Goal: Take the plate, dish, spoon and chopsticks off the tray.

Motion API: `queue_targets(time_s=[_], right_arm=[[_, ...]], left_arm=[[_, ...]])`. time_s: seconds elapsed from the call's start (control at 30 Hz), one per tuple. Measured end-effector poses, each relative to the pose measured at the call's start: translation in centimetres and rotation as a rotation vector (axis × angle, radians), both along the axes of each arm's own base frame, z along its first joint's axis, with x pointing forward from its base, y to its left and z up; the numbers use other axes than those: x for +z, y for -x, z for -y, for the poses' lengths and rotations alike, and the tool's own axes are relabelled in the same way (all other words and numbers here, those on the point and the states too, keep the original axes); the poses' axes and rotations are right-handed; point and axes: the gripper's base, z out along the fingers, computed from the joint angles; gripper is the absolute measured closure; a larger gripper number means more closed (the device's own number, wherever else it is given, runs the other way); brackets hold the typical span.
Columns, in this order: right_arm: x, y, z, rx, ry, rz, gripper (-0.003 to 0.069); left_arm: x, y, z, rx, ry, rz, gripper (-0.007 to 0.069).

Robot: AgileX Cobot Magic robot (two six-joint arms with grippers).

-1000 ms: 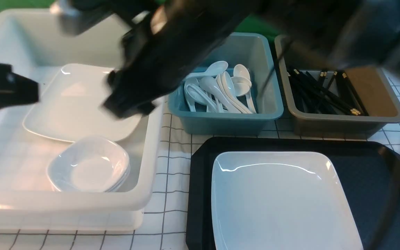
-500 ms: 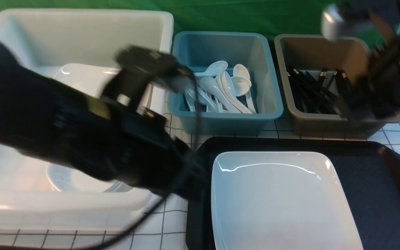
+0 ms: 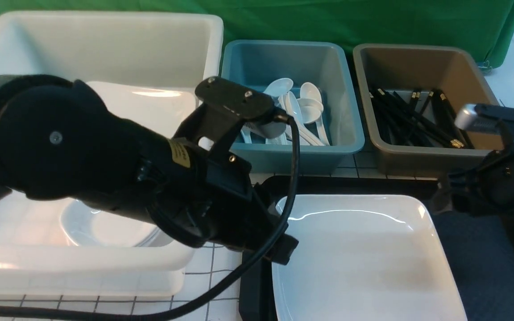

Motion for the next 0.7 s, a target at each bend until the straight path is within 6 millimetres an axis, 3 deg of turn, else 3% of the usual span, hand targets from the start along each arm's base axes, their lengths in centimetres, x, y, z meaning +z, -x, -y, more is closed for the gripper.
queue_targets(time_s=[0.27, 0.5, 0.6, 0.7], right_arm=[[-3.4, -4.4, -0.6, 0.019, -0.022, -0.059, 0.0125], [-5.5, -5.1, -1.6, 0.1, -0.008, -0.115, 0.0133], [-5.7, -5.3, -1.7, 0.111, -0.009, -0.116, 0.0208], [-5.9, -5.2, -1.9, 0.136, -0.018, -0.129, 0.0383]], left_arm=[[0.0, -0.1, 0.0, 0.016, 0.005, 0.007, 0.0625], [-0.1, -0.4, -0.4, 0.071, -0.022, 0.011, 0.0625], [-0.1, -0.5, -0.5, 0.087, -0.029, 0.01, 0.0625], [-0.1, -0.6, -0.6, 0.103, -0.031, 0.006, 0.0625]])
